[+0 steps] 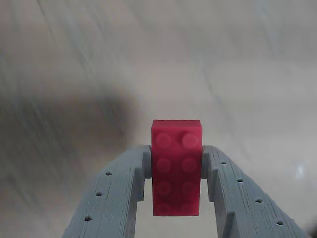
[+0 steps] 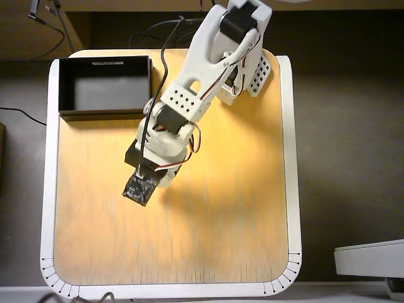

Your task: Grasp a lego block and put it in the bin.

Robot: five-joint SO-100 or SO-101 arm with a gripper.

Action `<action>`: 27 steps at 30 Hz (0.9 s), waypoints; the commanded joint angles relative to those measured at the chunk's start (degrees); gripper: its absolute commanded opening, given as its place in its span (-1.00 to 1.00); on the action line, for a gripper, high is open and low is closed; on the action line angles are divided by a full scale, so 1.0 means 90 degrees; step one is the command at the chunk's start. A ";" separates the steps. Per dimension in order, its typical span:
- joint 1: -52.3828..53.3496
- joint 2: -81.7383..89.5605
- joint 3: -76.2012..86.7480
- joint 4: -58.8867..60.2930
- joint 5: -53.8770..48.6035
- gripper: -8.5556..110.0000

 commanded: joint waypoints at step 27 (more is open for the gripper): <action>0.4248 0.0391 -0.2871 0.2559 0.0020 -0.84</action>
